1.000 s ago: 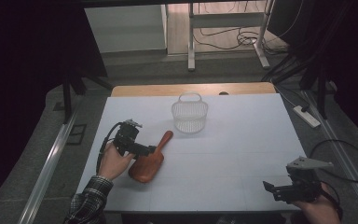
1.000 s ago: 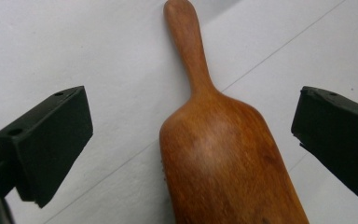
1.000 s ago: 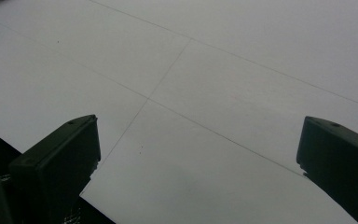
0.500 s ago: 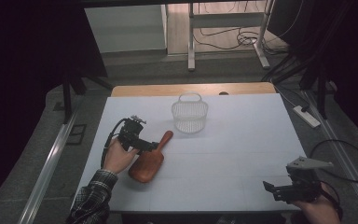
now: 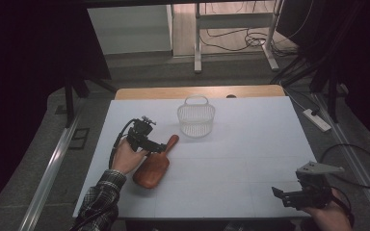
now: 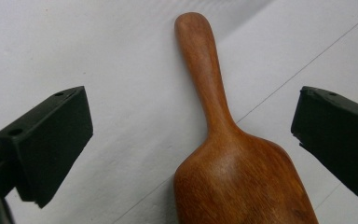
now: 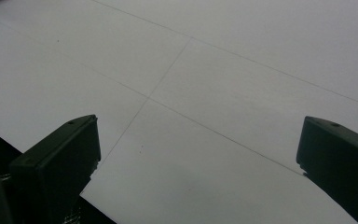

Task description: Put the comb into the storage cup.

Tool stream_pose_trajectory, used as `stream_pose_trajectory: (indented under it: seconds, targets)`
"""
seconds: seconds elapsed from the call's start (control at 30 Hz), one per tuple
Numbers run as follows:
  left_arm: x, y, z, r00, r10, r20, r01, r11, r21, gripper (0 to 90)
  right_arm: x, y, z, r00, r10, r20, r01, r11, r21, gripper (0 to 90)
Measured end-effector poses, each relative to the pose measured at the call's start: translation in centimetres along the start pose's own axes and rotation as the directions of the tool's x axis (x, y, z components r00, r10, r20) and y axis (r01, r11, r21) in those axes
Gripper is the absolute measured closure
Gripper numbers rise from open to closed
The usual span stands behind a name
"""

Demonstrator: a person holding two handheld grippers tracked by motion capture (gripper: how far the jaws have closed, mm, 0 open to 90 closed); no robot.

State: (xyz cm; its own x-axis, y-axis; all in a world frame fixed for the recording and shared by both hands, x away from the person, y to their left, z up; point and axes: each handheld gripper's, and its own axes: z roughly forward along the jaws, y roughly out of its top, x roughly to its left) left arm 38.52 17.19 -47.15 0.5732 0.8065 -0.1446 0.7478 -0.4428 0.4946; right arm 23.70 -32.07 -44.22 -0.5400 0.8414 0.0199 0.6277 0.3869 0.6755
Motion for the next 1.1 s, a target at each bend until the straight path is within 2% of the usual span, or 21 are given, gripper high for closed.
stream_pose_trajectory:
  seconds: [0.07,0.13,0.17,0.33,0.4,0.67,0.73,0.9,1.1]
  targets:
    - [0.0,0.1,0.1,1.0,-0.001,-0.005,0.001,1.0,0.002,0.0,0.0,0.0,0.0,1.0,0.0,0.0,0.0,1.0,0.0,0.0]
    - [-0.1,0.1,0.1,0.9992,0.011,-0.04,-0.011,0.9999,0.003,1.1,0.0,0.0,0.0,1.0,-0.001,0.0,0.001,1.0,0.0,0.0]
    - [-0.2,0.0,0.1,0.9985,0.015,-0.052,-0.015,0.9999,0.001,4.9,0.0,0.0,0.0,1.0,-0.001,0.0,0.001,1.0,0.001,0.0]
    - [-0.1,-0.1,0.0,0.9988,0.004,-0.049,-0.004,1.0,0.002,32.6,0.0,0.0,0.0,1.0,-0.002,0.001,0.002,1.0,0.002,0.0]
    - [0.0,-0.1,0.0,0.9994,-0.005,-0.034,0.005,1.0,0.007,43.9,0.0,0.0,0.0,1.0,-0.003,0.001,0.003,1.0,0.004,0.0]
    - [0.2,0.1,0.3,0.9998,-0.021,0.005,0.021,0.9997,0.016,81.8,0.0,0.0,0.1,1.0,-0.005,0.002,0.005,1.0,0.009,0.0]
    - [0.2,0.2,0.3,0.9997,-0.021,0.009,0.021,0.9997,0.015,88.9,0.0,0.0,0.1,1.0,-0.006,0.001,0.006,1.0,0.01,0.0]
    - [0.3,0.3,0.4,0.9994,-0.031,0.018,0.031,0.9995,0.011,89.0,0.0,0.0,0.1,1.0,-0.005,0.002,0.005,1.0,0.01,0.2]
    - [0.1,0.1,1.2,0.9997,-0.021,0.009,0.021,0.999,0.039,89.0,0.1,0.0,0.1,0.9999,-0.009,0.004,0.009,1.0,0.013,0.4]
